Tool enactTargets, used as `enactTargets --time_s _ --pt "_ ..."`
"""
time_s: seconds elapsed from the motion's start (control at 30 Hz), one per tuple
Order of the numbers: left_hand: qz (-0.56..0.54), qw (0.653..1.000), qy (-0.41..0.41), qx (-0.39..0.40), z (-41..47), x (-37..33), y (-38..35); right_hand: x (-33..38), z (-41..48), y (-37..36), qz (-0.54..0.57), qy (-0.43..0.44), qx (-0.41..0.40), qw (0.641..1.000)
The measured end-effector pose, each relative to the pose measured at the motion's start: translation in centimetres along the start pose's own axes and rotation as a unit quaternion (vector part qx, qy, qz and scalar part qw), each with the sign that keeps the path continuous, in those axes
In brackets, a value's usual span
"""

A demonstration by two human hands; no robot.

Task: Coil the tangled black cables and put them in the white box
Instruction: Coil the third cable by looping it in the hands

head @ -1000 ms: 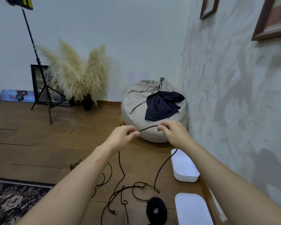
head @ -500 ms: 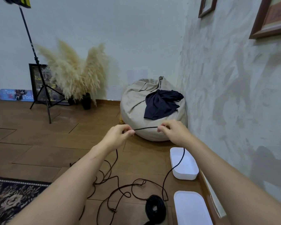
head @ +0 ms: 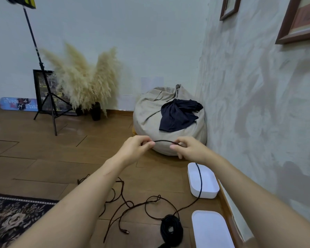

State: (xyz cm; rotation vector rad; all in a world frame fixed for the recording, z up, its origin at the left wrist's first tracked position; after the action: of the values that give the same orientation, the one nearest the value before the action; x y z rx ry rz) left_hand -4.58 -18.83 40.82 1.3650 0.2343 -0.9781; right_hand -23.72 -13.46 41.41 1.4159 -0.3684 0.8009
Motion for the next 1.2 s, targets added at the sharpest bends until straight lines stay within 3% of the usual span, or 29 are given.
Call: enactTargets --time_s 0.1,0.23,0.37,0.47,0.57,0.67,0.77,0.9,1.0,1.1,1.2 --pt "0.007 1.000 -0.026 0.006 0.1 -1.2 -1.1 1.5 0.4 -0.3 -0.037 0.029 -0.028 0.999" --pt "0.024 0.999 0.024 -0.001 -0.2 2.0 0.3 -0.5 -0.1 3.1 -0.090 -0.016 -0.128 0.987" --pt "0.006 1.000 0.019 -0.008 -0.1 1.5 0.7 -1.7 -0.7 1.3 -0.010 -0.019 -0.023 1.000" --pt "0.005 1.000 -0.014 0.003 0.1 -1.0 -0.8 0.3 -0.2 -0.1 -0.008 0.008 -0.015 1.000" --pt "0.021 1.000 -0.001 0.003 0.1 -0.5 -0.8 1.2 -0.1 1.8 -0.078 0.020 -0.112 0.990" --pt "0.019 0.999 0.043 -0.014 -0.3 2.2 0.8 -1.3 -1.1 5.1 -0.116 -0.043 -0.198 0.972" --pt "-0.014 0.998 0.050 -0.033 -0.4 2.4 1.4 -3.5 -1.1 4.5 -0.084 -0.064 -0.141 0.984" --pt "-0.053 0.998 0.009 -0.011 -0.1 -1.3 -0.4 0.3 -0.4 -0.1 -0.012 -0.006 -0.025 1.000" --pt "-0.061 0.998 0.001 0.002 -0.2 -2.3 -1.2 2.0 0.1 -0.2 -0.046 0.032 -0.069 0.996" --pt "-0.059 0.998 0.021 0.007 0.0 -0.8 -0.7 0.7 -0.2 2.1 -0.102 -0.002 -0.141 0.985" --pt "-0.030 0.999 0.024 0.012 -0.1 -0.2 -0.6 0.2 -0.5 1.9 -0.074 -0.015 -0.100 0.992"
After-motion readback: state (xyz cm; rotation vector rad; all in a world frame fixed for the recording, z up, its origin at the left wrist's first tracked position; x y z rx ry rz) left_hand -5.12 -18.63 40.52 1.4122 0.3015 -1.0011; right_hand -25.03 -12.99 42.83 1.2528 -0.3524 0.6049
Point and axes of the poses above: each hand's wrist, its own z-axis towards the middle knuckle, its own y-axis out of the back of the hand, x = y × z, the point moved 8 cm from there along z, towards the middle knuckle, and after that the axes turned 5 degrees about y, right-handed, at the moved point
